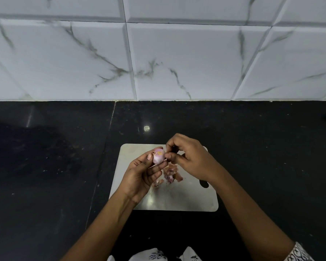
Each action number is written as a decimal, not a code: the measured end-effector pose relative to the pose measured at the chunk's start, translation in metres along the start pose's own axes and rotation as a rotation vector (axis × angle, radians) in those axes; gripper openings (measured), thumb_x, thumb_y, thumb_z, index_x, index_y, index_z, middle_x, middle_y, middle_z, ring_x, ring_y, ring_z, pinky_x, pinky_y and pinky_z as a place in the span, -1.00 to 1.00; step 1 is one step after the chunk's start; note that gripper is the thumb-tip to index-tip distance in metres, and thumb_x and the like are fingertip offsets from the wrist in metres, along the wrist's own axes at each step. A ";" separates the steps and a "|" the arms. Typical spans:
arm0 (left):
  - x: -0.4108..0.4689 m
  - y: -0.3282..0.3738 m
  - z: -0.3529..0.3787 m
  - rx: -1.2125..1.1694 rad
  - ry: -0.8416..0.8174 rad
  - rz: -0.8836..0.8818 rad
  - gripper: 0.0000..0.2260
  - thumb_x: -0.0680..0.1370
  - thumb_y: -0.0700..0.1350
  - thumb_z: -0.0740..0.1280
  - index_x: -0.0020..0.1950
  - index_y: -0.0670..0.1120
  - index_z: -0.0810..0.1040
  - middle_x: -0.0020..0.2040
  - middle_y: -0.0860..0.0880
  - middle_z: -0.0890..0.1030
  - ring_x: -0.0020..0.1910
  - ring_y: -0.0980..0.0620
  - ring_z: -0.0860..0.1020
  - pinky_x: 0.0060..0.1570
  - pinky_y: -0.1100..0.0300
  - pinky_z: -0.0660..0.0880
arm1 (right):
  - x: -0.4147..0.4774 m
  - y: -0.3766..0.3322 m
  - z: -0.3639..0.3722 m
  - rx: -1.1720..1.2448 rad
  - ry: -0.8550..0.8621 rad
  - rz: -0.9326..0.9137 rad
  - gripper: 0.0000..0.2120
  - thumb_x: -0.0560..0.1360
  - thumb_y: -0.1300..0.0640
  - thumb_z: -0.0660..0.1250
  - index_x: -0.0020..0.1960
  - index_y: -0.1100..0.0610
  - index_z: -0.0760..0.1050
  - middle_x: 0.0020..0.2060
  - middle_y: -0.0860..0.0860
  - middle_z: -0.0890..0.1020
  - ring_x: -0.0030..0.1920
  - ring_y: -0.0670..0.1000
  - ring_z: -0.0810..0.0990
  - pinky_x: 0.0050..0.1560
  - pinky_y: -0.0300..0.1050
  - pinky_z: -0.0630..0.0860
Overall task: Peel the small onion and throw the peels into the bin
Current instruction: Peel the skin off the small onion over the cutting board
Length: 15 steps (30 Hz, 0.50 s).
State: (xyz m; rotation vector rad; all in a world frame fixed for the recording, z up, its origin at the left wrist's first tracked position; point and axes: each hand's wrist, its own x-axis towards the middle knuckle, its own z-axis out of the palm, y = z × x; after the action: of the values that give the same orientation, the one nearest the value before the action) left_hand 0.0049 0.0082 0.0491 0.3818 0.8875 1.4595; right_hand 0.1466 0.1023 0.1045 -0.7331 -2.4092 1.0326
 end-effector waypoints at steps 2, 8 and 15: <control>0.000 0.000 0.001 -0.004 -0.005 0.006 -0.41 0.04 0.11 0.65 0.00 -0.08 0.69 -0.09 -0.13 0.71 -0.15 0.04 0.69 -0.34 0.30 0.59 | -0.004 0.002 0.004 0.029 0.082 0.030 -0.91 0.47 0.25 0.34 -0.11 0.11 0.45 -0.18 -0.16 0.49 -0.12 -0.17 0.53 -0.12 -0.26 0.53; 0.001 -0.001 0.000 0.021 0.032 0.041 -0.40 0.08 0.08 0.65 0.06 -0.07 0.67 0.02 -0.15 0.69 -0.02 -0.04 0.68 -0.30 0.26 0.61 | -0.009 -0.003 0.003 -0.075 0.149 -0.019 -0.83 0.42 0.18 0.43 0.01 0.14 0.63 -0.15 -0.01 0.66 -0.16 -0.14 0.61 -0.12 -0.34 0.55; 0.000 0.002 0.004 0.189 0.088 0.166 -0.63 0.26 0.04 0.54 0.02 -0.02 0.67 -0.13 -0.08 0.71 -0.10 0.02 0.68 -0.26 0.23 0.60 | -0.004 -0.021 -0.004 -0.252 0.110 0.054 -0.75 0.47 0.08 0.37 0.10 0.14 0.61 -0.12 0.06 0.70 -0.16 -0.06 0.62 -0.10 -0.27 0.51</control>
State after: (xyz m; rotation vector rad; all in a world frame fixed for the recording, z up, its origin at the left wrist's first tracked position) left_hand 0.0067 0.0094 0.0531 0.5455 1.0906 1.5579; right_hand 0.1457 0.0897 0.1218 -0.9188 -2.4606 0.6941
